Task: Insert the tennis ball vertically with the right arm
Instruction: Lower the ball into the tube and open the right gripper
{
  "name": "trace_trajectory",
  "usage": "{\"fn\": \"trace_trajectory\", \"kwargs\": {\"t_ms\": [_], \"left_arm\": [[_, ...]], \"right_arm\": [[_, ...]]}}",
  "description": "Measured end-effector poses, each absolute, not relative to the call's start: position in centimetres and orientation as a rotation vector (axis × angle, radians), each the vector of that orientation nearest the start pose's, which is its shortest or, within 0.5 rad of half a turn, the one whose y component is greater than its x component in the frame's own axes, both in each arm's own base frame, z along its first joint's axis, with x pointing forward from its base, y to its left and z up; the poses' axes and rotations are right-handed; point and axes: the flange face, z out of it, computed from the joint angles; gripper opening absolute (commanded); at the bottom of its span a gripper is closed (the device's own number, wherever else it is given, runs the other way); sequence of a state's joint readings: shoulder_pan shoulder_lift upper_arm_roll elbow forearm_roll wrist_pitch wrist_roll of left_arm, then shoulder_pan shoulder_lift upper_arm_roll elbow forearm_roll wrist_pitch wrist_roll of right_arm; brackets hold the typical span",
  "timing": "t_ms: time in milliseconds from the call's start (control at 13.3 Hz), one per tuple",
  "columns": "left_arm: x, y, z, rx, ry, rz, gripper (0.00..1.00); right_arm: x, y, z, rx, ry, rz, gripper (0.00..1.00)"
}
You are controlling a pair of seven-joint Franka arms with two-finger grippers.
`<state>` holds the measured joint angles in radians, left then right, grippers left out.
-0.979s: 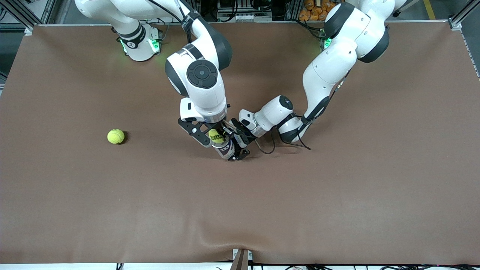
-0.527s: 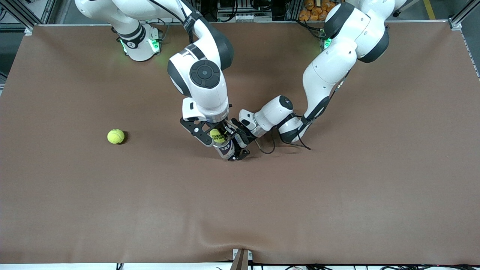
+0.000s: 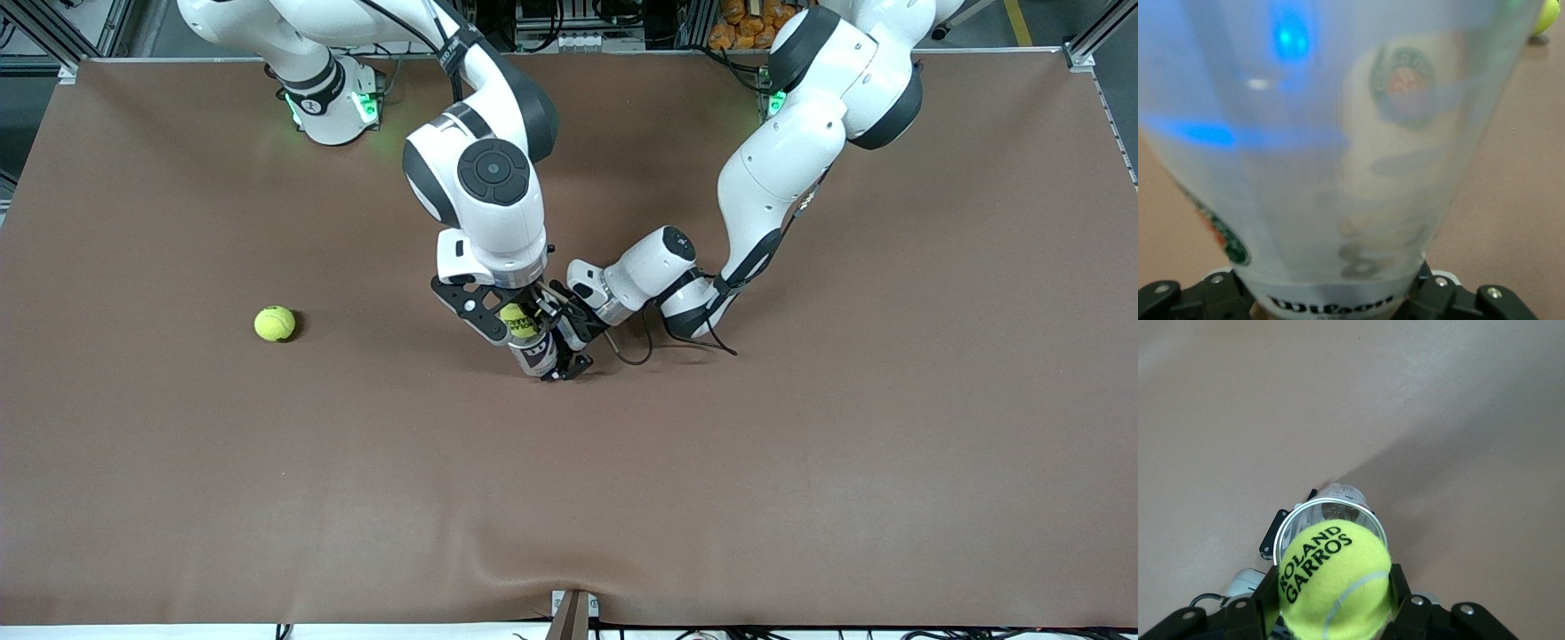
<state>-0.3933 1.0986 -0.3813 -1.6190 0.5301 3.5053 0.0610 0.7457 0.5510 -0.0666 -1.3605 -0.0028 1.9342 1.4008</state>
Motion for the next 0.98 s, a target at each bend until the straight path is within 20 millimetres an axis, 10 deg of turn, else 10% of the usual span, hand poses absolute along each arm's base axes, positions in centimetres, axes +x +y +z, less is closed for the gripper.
{"fn": "trace_trajectory", "kwargs": {"t_ms": [75, 979], "left_arm": [[49.83, -48.67, 12.19, -2.878, 1.705, -1.400, 0.86], [50.06, -48.43, 12.21, -2.874, 1.698, -1.414, 0.87]], "right_arm": [[55.07, 45.70, 40.40, -2.943, 1.093, -0.070, 1.00], [55.49, 45.16, 40.89, -2.938, 1.158, -0.106, 1.00]]}}
